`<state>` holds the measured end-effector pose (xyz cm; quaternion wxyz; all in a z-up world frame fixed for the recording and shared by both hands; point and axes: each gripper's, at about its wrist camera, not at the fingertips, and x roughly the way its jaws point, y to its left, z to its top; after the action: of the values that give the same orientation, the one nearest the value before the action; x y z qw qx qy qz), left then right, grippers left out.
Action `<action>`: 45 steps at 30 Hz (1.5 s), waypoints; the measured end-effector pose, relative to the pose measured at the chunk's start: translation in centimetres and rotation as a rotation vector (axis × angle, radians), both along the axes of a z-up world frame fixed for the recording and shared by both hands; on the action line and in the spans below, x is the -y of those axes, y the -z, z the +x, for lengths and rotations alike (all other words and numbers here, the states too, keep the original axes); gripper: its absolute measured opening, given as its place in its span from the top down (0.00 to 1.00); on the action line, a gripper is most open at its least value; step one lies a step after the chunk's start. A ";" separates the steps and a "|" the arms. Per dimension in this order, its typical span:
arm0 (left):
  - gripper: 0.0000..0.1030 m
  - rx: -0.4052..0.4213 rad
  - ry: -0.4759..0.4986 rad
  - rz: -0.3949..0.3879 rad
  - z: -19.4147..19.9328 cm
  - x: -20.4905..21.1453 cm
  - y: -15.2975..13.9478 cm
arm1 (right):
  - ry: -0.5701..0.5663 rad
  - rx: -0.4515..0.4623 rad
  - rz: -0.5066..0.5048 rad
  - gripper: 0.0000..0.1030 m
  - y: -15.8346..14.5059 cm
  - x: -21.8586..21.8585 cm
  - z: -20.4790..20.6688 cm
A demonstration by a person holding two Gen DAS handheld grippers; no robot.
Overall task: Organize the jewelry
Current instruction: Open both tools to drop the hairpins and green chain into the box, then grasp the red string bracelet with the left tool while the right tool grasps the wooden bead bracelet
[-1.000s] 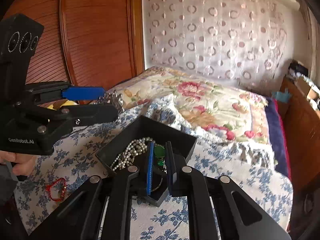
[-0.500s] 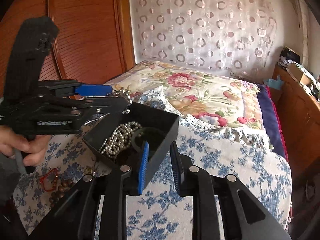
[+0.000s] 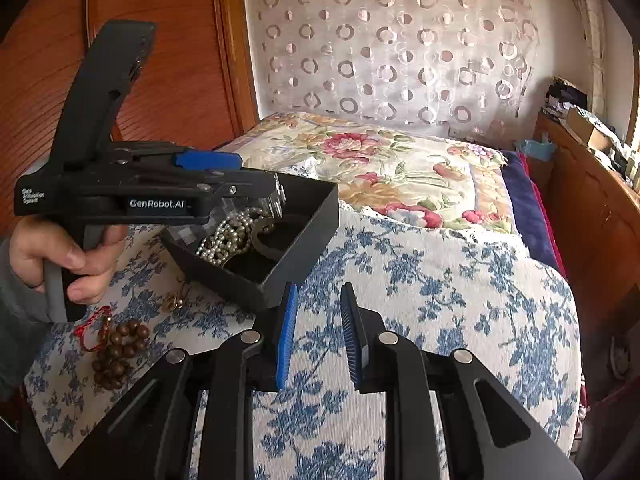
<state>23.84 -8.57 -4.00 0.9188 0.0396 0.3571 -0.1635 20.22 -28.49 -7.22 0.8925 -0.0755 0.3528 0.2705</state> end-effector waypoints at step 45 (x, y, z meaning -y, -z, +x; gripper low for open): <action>0.27 -0.061 -0.129 -0.001 -19.3 -13.5 4.7 | -0.224 -0.087 -0.129 0.76 5.3 -14.0 -11.2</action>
<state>4.58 4.96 -8.72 0.9161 0.0108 0.3867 -0.1054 9.03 -14.45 -12.54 0.8338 -0.1599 0.3974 0.3483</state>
